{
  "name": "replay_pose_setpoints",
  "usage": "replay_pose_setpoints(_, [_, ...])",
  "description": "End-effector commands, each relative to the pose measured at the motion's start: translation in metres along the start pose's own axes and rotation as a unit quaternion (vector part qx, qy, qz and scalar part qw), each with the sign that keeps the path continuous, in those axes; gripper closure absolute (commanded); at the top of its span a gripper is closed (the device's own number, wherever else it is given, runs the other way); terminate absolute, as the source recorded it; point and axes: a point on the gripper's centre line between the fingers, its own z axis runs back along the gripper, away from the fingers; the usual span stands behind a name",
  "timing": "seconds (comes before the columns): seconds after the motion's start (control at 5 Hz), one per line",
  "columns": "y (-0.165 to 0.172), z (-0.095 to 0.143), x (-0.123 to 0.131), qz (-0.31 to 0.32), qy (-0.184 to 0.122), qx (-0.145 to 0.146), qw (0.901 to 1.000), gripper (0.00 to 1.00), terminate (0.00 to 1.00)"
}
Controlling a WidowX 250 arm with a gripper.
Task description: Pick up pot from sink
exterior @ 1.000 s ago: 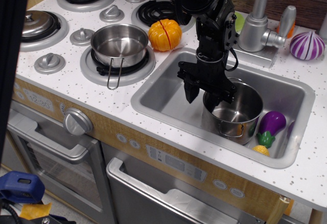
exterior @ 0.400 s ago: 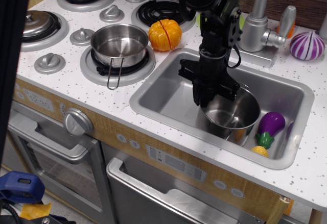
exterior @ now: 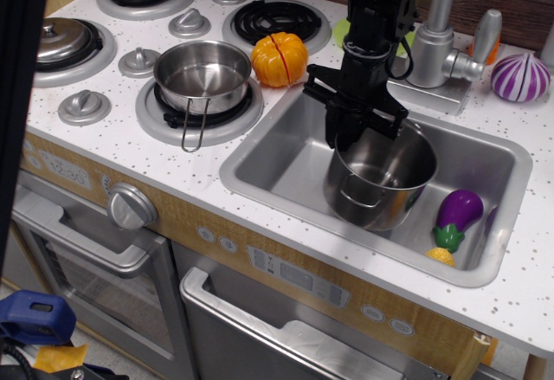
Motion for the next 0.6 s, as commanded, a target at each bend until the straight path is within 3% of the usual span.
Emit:
replay_pose_setpoints(0.0, [0.017, 0.071, 0.02, -0.002, -0.078, 0.006, 0.9969, 1.0, 0.0])
replay_pose_setpoints(0.2, [0.024, 0.082, 0.022, -0.014, -0.09, -0.006, 0.9958, 1.0, 0.0])
replay_pose_setpoints(0.4, [0.026, 0.087, 0.024, -0.028, -0.098, -0.015, 0.9946, 1.0, 1.0])
